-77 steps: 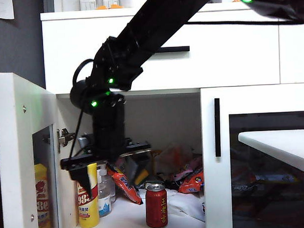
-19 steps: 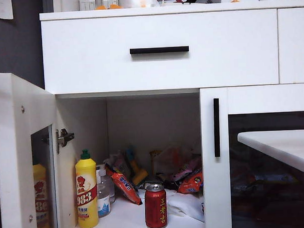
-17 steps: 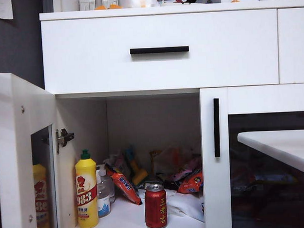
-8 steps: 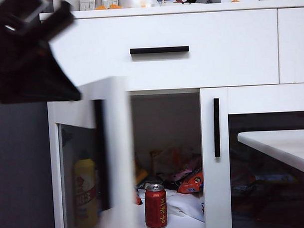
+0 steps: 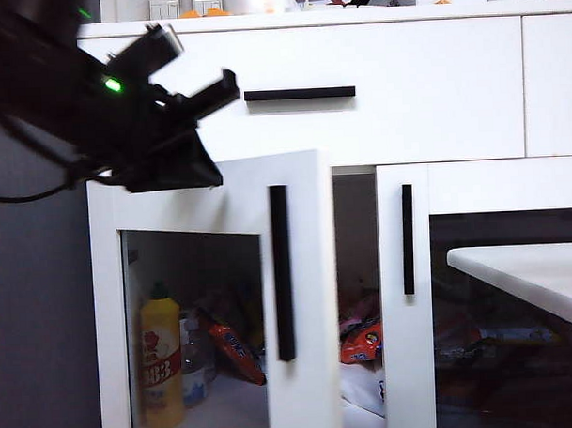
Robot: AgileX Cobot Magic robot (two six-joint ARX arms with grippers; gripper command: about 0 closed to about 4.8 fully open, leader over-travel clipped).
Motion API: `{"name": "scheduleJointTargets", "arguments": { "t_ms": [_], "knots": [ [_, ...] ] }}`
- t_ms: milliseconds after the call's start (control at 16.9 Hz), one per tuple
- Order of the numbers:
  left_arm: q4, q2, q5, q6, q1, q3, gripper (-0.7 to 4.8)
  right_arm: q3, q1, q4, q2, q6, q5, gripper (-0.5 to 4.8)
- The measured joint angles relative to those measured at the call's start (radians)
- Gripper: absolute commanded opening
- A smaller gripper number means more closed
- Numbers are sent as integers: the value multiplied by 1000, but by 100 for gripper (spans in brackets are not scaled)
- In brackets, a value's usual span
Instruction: Open the left door of the white cabinet, pick up a can of beverage from the table on the right, place it inside the cabinet, and finally close the cabinet door.
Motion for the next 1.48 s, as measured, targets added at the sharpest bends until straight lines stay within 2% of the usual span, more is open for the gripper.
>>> {"name": "scheduleJointTargets", "arguments": {
  "t_ms": [177,295,472,885,1180,1476],
  "knots": [
    [15,183,88,70,32,151,-5,0,0,0,0,0,0,479],
    [29,256,91,118,31,219,-5,0,0,4,-15,0,61,479],
    [43,349,94,136,34,310,-5,3,0,61,-45,-11,112,479],
    [96,555,92,173,97,557,-6,2,0,31,-54,-12,162,479],
    [97,634,92,257,123,666,-6,2,0,-3,-56,-12,212,479],
    [96,639,105,260,157,689,-6,2,-2,-9,-64,-12,242,479]
  ]
}}
